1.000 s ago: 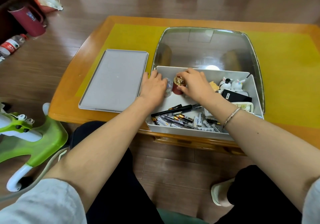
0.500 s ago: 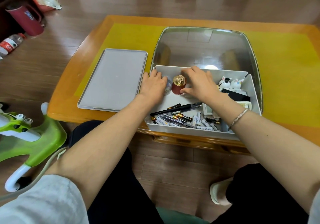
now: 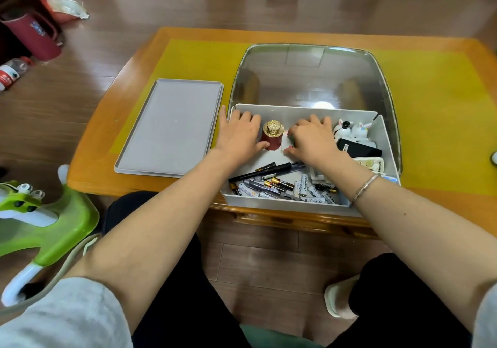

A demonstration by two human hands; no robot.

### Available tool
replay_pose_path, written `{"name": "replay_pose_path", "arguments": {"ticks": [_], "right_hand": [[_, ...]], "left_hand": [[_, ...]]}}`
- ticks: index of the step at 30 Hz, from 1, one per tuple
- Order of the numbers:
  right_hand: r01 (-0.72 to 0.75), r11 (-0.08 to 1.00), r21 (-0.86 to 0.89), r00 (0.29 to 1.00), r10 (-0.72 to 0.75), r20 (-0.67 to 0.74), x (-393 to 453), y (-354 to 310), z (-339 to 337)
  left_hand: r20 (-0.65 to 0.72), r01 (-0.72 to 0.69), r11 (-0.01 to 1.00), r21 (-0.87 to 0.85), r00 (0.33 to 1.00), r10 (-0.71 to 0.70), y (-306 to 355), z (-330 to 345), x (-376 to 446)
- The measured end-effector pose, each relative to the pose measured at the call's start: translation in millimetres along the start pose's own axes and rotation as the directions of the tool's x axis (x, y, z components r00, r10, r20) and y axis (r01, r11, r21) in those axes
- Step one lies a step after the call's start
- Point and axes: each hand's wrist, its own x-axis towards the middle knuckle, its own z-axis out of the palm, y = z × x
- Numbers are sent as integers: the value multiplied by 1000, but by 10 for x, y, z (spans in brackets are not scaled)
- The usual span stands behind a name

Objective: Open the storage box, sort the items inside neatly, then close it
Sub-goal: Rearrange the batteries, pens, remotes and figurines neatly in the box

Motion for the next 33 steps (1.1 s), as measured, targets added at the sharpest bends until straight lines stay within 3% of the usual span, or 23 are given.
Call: {"name": "replay_pose_path", "arguments": {"ticks": [9,13,18,25,33], "right_hand": [[-38,995,92,999,39,-8,-27,220,-42],[-69,997,40,998,69,6,-35,370,-133],[-65,998,13,996,64,64,-5,258,-126],[-137,990,-12,989,138,47,-8,224,-115],[-105,994,24,994,105,26,-70,256,-78]], "left_hand": [[19,-40,991,-126,999,42,111,-32,142],[28,-36,986,-161,999,41,96,-9,187],[21,-31,986,-162,999,35,128,1,197],[21,-29,988,-152,999,33,136,1,180],[33,-27,986,-164,999,33,125,-3,137]]}}
